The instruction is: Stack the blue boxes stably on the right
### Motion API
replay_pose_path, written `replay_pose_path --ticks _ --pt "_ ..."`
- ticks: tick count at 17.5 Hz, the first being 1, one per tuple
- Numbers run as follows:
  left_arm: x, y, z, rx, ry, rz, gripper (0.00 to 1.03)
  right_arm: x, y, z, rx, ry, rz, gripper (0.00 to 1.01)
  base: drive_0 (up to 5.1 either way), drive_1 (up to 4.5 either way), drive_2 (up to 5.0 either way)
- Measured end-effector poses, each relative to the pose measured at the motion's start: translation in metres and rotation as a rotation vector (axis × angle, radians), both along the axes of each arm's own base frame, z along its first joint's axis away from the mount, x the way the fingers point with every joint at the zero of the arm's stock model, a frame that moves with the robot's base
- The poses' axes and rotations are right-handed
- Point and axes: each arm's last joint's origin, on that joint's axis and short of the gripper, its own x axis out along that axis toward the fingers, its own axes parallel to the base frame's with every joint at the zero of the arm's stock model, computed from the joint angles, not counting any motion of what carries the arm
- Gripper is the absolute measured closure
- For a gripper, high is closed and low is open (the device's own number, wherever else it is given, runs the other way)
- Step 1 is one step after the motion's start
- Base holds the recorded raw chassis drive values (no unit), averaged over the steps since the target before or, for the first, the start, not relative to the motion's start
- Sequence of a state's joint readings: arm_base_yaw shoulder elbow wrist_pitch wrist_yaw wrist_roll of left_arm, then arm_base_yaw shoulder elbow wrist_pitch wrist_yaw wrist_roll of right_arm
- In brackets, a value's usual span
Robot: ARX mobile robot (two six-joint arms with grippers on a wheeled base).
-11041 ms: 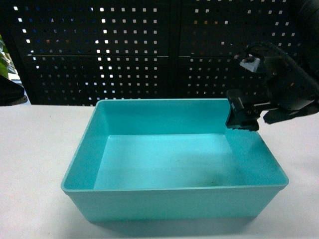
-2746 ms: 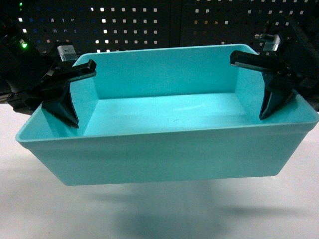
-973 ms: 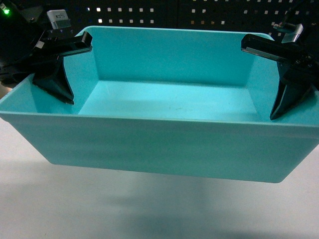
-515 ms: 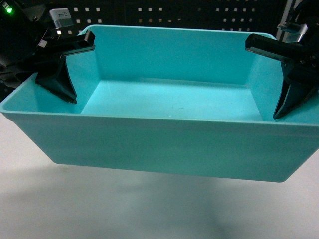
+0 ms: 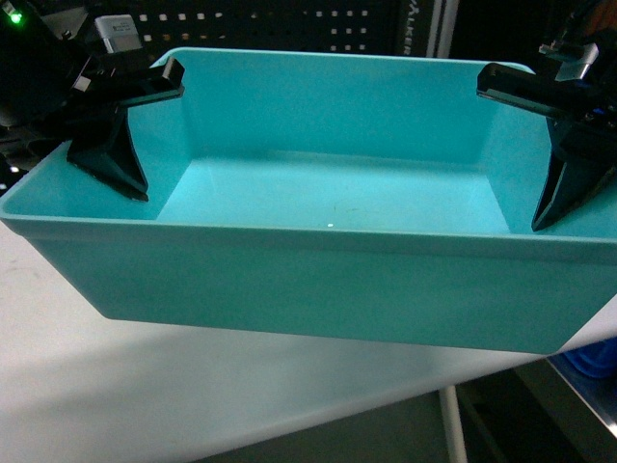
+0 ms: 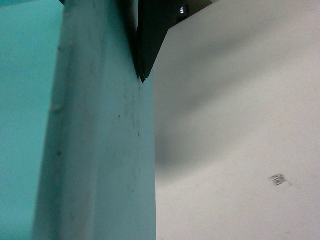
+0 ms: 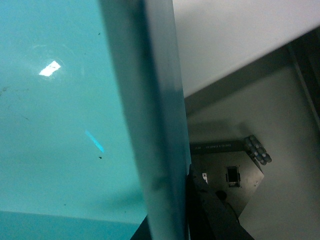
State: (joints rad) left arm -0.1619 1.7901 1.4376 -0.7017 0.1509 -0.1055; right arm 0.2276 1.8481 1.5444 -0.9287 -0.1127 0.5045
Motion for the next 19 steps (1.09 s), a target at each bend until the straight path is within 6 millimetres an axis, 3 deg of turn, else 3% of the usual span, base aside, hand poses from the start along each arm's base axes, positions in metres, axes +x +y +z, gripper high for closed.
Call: replay_pose_path --ticks 19 --pt "0.0004 0.0014 -0.0003 0.001 0.001 0.004 1.01 0.0013 -0.0012 0.0001 0.005 -0.003 -0.002 0.99 2.2 -6.3 -0.6"
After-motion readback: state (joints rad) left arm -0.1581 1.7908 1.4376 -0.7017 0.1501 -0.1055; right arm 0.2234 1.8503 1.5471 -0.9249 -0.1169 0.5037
